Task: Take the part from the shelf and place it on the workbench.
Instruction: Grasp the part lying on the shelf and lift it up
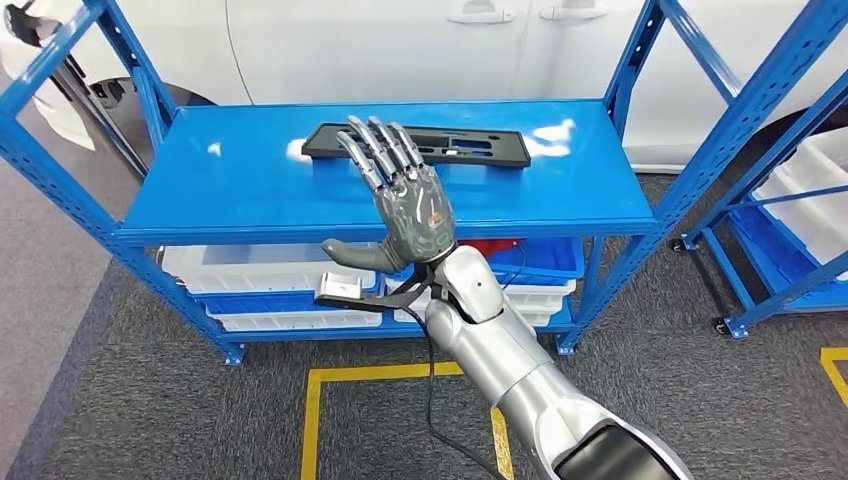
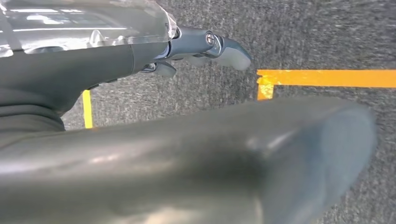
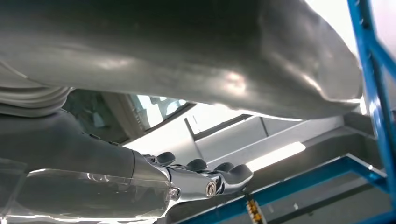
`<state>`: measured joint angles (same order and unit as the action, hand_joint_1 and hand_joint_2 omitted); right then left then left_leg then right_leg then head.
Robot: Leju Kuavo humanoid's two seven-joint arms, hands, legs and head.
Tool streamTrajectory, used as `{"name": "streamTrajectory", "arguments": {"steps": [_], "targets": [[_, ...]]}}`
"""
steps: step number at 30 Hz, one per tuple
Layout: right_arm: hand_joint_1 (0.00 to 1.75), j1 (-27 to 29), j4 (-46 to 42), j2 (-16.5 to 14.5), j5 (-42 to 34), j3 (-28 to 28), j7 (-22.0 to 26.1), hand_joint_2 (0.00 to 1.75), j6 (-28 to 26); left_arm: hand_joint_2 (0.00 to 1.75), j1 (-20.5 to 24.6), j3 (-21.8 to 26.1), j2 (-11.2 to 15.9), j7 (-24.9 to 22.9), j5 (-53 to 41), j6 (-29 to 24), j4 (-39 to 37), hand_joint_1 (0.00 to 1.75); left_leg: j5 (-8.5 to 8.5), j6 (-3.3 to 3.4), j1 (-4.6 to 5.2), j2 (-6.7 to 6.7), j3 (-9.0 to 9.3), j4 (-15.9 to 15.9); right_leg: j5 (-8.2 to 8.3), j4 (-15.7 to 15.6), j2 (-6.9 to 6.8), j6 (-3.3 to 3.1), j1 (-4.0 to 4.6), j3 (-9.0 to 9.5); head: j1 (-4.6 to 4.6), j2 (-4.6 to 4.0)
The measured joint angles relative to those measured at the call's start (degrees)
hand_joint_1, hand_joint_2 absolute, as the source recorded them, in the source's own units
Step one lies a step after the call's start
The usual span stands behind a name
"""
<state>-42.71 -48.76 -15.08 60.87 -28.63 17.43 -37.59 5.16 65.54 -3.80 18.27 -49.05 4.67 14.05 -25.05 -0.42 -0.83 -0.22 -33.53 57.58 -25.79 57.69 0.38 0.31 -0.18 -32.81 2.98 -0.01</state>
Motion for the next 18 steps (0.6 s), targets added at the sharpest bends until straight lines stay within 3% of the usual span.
{"name": "streamTrajectory", "arguments": {"steps": [2,3,6,7,8,9,11,12,13,15,18], "targets": [[0.00,-0.1,0.7,-0.3,-0.8,-0.1,0.5,0.00,0.0,0.00,-0.1,0.2,0.0,0.0,0.0,0.0,-0.1,0.00,-0.15,0.82,-0.06,-0.02,0.41,-0.2,-0.48,1.3,-0.06,0.60,-0.12,-0.39,-0.01,0.01],[0.00,-0.2,0.9,-0.4,-1.0,-0.1,0.7,0.00,0.0,0.00,-0.1,0.2,0.0,0.0,0.0,0.0,-0.1,0.00,-0.25,1.18,-0.07,-0.02,0.71,-0.2,-1.46,3.4,-0.10,0.80,-0.18,-1.42,-0.01,0.01],[0.00,-0.4,1.8,-0.5,-1.2,-0.2,0.8,0.00,0.0,0.00,-0.1,0.3,0.0,0.1,0.0,-0.1,-0.2,0.00,-0.85,1.88,0.16,0.02,1.37,-0.2,-5.72,14.3,-0.15,0.96,-0.17,-7.76,-0.01,0.01],[0.00,-0.3,2.1,-0.5,-1.3,-0.2,0.8,0.00,0.0,0.00,-0.1,0.3,0.0,0.1,0.0,-0.1,-0.2,0.00,-1.12,2.00,0.32,0.00,1.64,-0.2,-6.15,16.8,-0.15,0.85,-0.14,-9.58,-0.01,0.01],[0.00,-0.3,2.3,-0.5,-1.3,-0.2,0.8,0.00,0.0,0.00,-0.1,0.3,0.0,0.1,0.0,-0.1,-0.2,0.00,-1.43,2.08,0.52,-0.05,2.03,-0.2,-5.47,17.3,-0.15,0.64,-0.06,-10.49,-0.01,0.01],[0.00,-0.3,2.6,-0.5,-1.3,-0.3,0.8,0.00,0.0,0.00,-0.2,0.4,0.0,0.1,0.0,-0.2,-0.2,0.00,-1.80,2.13,0.74,-0.10,2.54,-0.2,-3.61,15.4,-0.15,0.29,0.09,-10.21,-0.01,0.00],[0.00,-0.4,2.8,-0.5,-1.3,-0.3,0.8,0.00,0.0,0.00,-0.2,0.4,-0.1,0.1,0.0,-0.2,-0.3,0.00,-2.67,2.10,1.08,-0.17,3.68,-0.2,1.56,7.3,-0.20,-0.96,0.71,-7.25,0.00,-0.01],[0.00,-0.4,2.9,-0.5,-1.3,-0.3,0.8,0.00,0.0,0.00,-0.2,0.5,-0.2,0.1,0.0,-0.2,-0.4,0.00,-3.04,1.96,1.15,-0.19,4.08,-0.3,2.89,3.7,-0.24,-1.61,1.07,-5.89,0.00,-0.01],[0.00,-0.5,3.0,-0.5,-1.3,-0.4,0.8,0.00,0.0,0.00,-0.1,0.6,-0.3,0.1,0.0,-0.2,-0.5,0.00,-3.36,1.72,1.11,-0.17,4.28,-0.4,3.61,1.4,-0.29,-2.12,1.40,-5.00,0.00,0.00],[0.00,-0.6,3.2,-0.6,-1.3,-0.4,0.8,0.00,0.0,0.00,0.0,0.7,-0.4,0.1,0.0,-0.2,-0.6,0.00,-3.48,1.04,1.02,-0.05,4.66,-0.3,3.24,-0.1,-0.27,-2.58,1.66,-4.32,-0.01,0.01],[0.00,-0.9,3.3,-0.8,-1.3,-0.5,0.7,0.00,0.0,0.00,0.0,0.7,-0.3,0.2,0.0,-0.1,-0.7,0.00,-3.76,0.25,0.94,0.04,3.94,2.6,3.19,-1.5,-0.21,-2.93,1.07,-2.22,-0.01,0.01]]}}
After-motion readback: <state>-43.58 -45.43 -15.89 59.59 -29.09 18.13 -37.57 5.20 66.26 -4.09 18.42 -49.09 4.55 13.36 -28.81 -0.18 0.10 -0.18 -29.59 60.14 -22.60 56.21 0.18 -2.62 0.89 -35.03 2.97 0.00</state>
